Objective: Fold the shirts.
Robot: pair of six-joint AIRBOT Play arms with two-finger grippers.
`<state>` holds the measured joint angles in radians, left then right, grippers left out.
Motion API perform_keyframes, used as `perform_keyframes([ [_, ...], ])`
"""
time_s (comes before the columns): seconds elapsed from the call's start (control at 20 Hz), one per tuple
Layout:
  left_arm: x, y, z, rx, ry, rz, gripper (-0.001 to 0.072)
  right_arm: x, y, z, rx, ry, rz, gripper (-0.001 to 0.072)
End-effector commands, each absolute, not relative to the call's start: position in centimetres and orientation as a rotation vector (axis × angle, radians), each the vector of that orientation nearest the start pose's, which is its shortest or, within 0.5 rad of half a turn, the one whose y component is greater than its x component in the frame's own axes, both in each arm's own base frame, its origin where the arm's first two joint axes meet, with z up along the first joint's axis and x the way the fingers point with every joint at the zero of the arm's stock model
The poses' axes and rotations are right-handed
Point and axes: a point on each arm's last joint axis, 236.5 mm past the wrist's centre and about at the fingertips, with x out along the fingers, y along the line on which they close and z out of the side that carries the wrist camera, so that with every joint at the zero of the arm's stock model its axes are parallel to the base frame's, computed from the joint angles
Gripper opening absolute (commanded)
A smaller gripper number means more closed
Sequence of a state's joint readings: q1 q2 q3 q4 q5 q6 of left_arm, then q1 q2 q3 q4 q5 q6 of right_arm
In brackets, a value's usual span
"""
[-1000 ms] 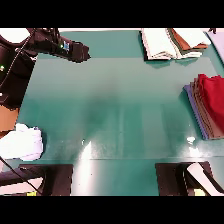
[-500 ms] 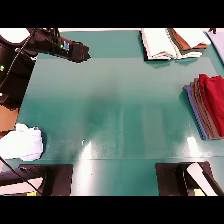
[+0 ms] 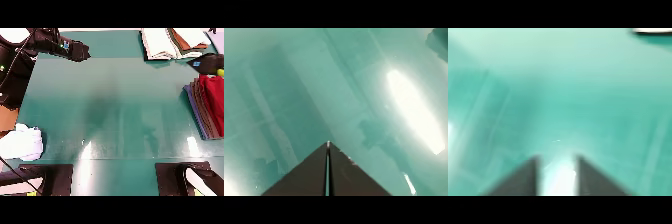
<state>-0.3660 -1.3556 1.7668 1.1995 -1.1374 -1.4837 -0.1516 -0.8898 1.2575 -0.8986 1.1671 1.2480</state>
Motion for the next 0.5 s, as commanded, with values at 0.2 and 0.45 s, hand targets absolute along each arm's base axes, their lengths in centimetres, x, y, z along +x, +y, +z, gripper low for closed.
perform_keyframes([
  [0.2,42.3,-24.5,23.9,-0.059,0.736,-0.645,0.0027,33.9,16.0,24.0,0.115,0.638,0.629,0.0023],
  [0.45,42.3,-24.5,23.9,-0.059,0.736,-0.645,0.0027,33.9,15.8,24.0,0.118,0.641,0.624,0.0023],
])
